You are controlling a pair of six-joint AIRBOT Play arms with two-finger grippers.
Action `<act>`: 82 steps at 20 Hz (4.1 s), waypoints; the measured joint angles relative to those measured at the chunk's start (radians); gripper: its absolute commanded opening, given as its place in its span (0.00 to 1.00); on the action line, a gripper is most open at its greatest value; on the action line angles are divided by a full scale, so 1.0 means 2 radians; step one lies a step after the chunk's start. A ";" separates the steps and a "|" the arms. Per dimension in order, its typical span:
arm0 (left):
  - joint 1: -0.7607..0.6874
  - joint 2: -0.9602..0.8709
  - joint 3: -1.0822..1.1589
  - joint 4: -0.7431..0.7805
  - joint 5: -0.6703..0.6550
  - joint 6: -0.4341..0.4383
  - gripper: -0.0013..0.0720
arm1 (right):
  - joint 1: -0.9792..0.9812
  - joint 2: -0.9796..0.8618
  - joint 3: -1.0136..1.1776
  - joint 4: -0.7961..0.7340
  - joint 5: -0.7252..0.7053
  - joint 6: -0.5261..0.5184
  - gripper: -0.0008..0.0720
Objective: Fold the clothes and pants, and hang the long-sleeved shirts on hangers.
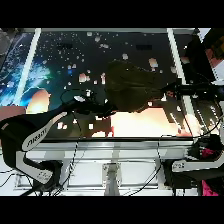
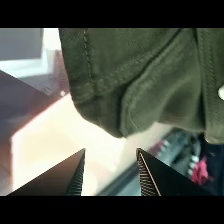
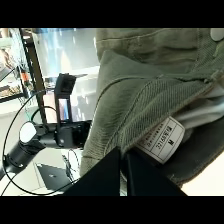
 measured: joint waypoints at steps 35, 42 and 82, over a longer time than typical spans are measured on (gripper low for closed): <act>0.098 0.114 0.395 0.525 -0.050 -0.170 0.04 | 0.184 0.000 0.159 0.139 -0.114 0.000 0.04; 0.103 0.109 0.442 0.579 -0.047 -0.169 0.04 | 0.224 0.000 0.200 0.049 -0.204 0.019 0.03; -0.009 0.092 0.143 0.467 -0.206 0.019 0.57 | 0.237 0.138 -0.093 -0.318 -0.108 0.149 0.51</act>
